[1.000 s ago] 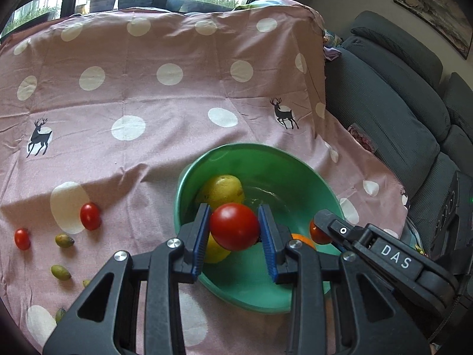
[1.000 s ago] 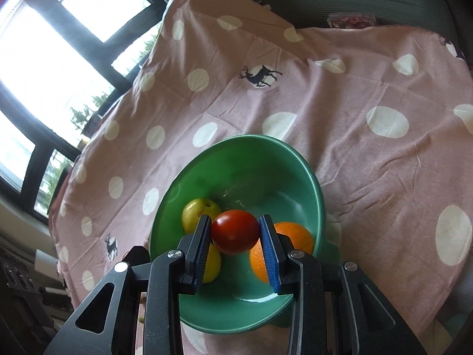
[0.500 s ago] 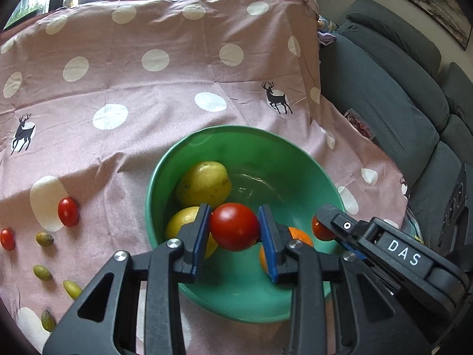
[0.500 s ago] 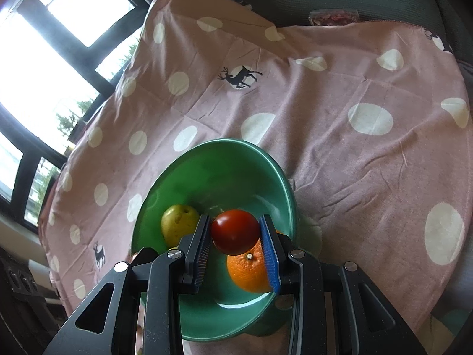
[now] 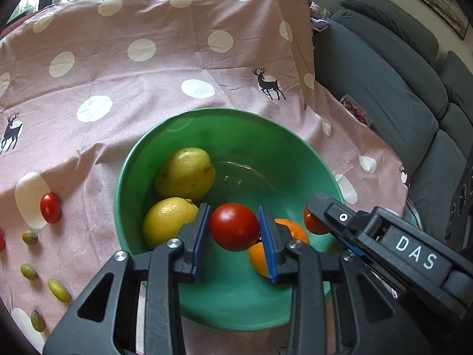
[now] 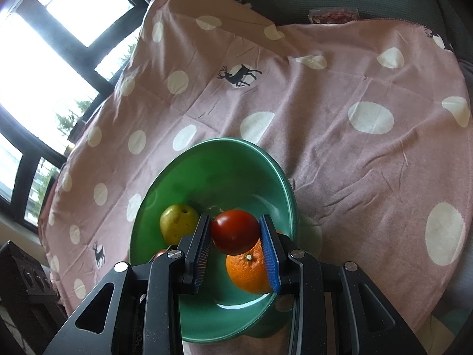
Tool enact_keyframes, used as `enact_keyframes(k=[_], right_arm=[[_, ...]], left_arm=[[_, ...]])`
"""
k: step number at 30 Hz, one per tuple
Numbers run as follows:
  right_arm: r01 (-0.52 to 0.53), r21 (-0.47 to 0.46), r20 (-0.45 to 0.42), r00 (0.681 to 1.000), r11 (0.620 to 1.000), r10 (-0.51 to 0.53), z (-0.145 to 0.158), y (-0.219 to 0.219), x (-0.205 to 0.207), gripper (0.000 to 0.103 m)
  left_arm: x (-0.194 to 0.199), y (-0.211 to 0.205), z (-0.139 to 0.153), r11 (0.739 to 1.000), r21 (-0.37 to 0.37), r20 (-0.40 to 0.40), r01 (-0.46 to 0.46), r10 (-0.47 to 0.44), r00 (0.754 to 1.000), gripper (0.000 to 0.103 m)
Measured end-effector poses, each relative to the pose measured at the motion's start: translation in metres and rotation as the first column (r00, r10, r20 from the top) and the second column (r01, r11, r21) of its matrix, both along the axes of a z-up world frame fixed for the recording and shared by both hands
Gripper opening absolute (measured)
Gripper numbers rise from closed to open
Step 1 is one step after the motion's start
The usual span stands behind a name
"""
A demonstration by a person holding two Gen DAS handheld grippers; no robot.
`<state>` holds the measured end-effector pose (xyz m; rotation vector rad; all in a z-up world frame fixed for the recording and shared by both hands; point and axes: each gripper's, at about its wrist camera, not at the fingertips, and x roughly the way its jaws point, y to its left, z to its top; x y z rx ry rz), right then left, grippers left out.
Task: Organize fruits
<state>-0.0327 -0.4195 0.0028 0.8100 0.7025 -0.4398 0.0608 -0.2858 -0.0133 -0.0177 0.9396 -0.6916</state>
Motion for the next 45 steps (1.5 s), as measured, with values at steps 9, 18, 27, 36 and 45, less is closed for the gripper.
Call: enact_keyframes(k=[9,18,27,36,45], right_arm=[[0.000,0.006,0.003,1.000,1.000,0.000,0.000,-0.001,0.000,0.035],[0.028,-0.031,0.008,1.000,0.999,-0.027,0.007,-0.001,-0.006,0.037],[-0.007,-0.066,0.012,1.000,0.998,0.008,0.014,0.011,-0.001,0.042],[-0.117,-0.143,0.033,0.992,0.983,0.123,0.028,0.051,0.017,0.050],[-0.295,-0.234,0.038,0.949,0.926,0.312,0.037,0.120,0.047,0.055]], left_arm=[[0.001,-0.001,-0.001,1.000,-0.012,-0.006,-0.002,0.002,1.000,0.030],[-0.006,0.022,0.016,0.998,-0.050,0.030,-0.037,0.038,0.999,0.045],[-0.015,0.100,0.047,0.981,-0.035,0.124,-0.190,0.193,0.973,0.064],[-0.019,0.216,0.040,0.876,0.032,0.161,-0.482,0.471,0.867,0.074],[-0.004,0.272,0.010,0.775,0.049,0.085,-0.630,0.625,0.776,0.074]])
